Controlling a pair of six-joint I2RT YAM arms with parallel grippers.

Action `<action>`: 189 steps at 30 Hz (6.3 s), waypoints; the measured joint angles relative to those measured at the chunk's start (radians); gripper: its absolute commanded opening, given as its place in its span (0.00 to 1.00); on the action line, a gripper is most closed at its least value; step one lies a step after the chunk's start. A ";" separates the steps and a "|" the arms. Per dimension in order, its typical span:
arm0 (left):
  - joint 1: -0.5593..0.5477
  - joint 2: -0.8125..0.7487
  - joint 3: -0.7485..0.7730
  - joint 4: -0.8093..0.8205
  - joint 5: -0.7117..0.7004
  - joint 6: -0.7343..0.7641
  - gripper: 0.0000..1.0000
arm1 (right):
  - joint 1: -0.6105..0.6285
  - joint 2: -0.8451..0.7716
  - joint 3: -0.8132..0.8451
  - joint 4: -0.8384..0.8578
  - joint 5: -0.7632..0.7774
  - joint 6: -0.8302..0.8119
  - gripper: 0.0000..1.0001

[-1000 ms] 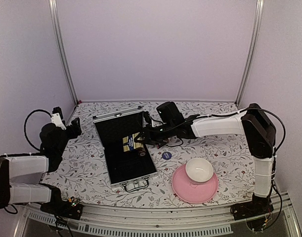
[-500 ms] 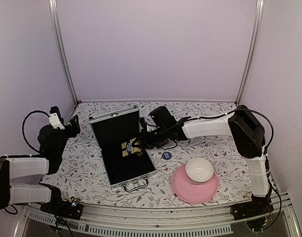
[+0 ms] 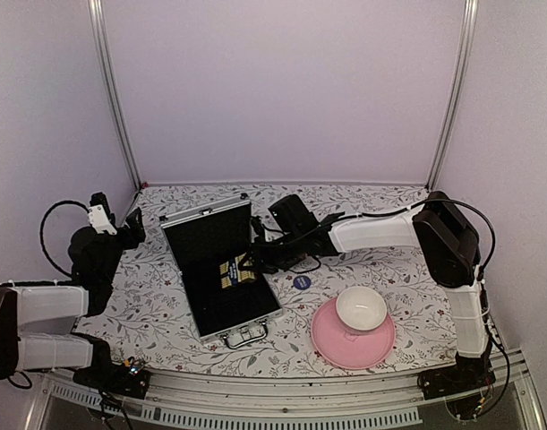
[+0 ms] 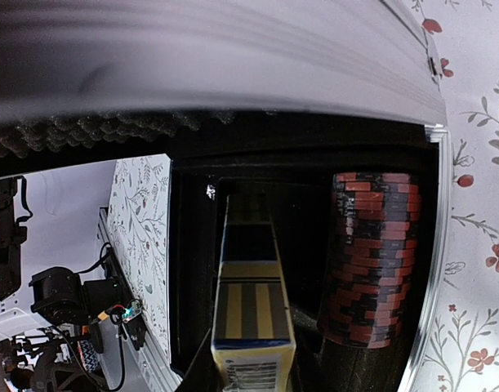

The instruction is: Pack up texas hold em set

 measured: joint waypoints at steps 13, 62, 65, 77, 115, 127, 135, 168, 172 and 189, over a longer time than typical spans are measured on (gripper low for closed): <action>0.000 0.000 0.000 0.000 0.000 0.000 0.84 | 0.010 0.000 0.000 -0.008 -0.004 0.000 0.15; 0.000 0.027 0.012 -0.006 -0.001 0.008 0.85 | 0.019 0.011 0.023 0.014 0.135 0.008 0.08; 0.000 0.027 0.012 -0.006 -0.001 0.008 0.85 | 0.020 0.012 0.022 0.027 0.136 0.025 0.06; 0.000 0.027 0.013 -0.006 0.000 0.008 0.85 | 0.022 0.012 -0.014 0.095 0.157 0.101 0.06; 0.000 0.038 0.023 -0.008 0.000 0.015 0.85 | 0.022 -0.070 -0.057 0.080 0.241 -0.026 0.47; 0.000 0.038 0.023 -0.008 0.000 0.015 0.85 | 0.025 -0.070 -0.107 0.203 0.189 -0.018 0.32; 0.000 0.038 0.023 -0.008 0.000 0.015 0.85 | 0.028 -0.069 -0.127 0.230 0.190 -0.013 0.31; 0.000 0.038 0.023 -0.008 0.000 0.017 0.86 | 0.029 -0.016 -0.134 0.251 0.161 0.007 0.24; 0.000 0.038 0.023 -0.008 0.000 0.018 0.85 | 0.029 -0.009 -0.129 0.252 0.144 0.004 0.24; 0.000 0.038 0.023 -0.008 0.001 0.018 0.86 | 0.039 0.015 -0.104 0.256 0.112 0.001 0.24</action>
